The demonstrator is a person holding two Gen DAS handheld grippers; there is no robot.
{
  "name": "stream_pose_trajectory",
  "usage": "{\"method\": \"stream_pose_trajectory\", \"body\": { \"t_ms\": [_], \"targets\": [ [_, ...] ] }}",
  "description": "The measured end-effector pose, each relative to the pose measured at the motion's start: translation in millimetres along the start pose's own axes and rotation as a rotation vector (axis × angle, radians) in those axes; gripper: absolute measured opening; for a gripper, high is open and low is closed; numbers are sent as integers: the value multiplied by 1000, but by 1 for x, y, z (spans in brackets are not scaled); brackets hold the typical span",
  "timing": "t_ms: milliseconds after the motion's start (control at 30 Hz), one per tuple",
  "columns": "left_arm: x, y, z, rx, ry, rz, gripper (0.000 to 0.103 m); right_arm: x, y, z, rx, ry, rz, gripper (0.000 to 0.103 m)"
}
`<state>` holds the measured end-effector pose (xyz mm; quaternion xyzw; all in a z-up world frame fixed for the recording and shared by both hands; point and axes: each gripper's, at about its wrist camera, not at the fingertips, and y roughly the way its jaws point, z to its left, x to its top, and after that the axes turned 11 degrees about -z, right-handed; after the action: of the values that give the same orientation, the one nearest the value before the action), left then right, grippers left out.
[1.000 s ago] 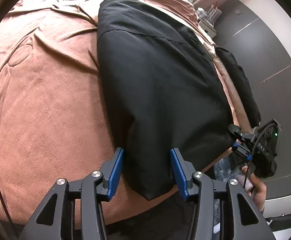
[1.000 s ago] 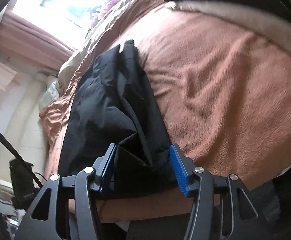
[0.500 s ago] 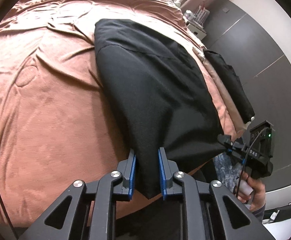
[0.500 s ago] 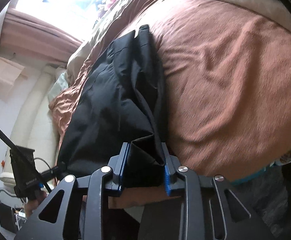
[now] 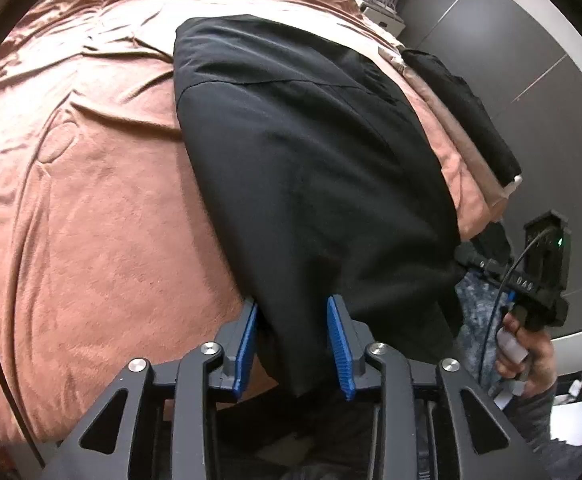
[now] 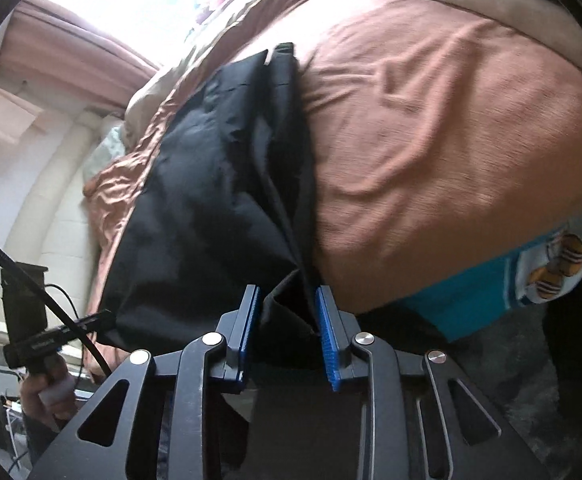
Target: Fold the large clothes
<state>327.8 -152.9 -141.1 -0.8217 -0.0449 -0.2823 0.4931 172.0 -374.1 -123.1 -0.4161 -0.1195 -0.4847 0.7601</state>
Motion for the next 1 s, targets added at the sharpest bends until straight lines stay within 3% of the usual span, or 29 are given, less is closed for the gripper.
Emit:
{"method": "stream_pose_trajectory", "body": {
  "t_ms": [67,167,267,367,533,733,1000],
  "targets": [
    [8,0,5,0,-9,-12,47,3,-4,2,-22,-31,-4,25],
    [18,-3,18,-1,-31,-47,50,6,-11,11,-14,-55,-14,27],
    [31,-2,33,3,-66,-78,62,20,-19,13,14,-59,-23,30],
    [45,4,46,14,-104,-104,63,36,-13,12,38,-57,-49,77],
    [69,20,67,14,-165,-136,63,63,16,14,72,-48,-38,79],
    [97,51,85,14,-203,-137,63,96,78,12,85,-25,39,79],
    [133,81,91,-1,-199,-132,60,129,146,18,91,-1,116,79]
  ]
}}
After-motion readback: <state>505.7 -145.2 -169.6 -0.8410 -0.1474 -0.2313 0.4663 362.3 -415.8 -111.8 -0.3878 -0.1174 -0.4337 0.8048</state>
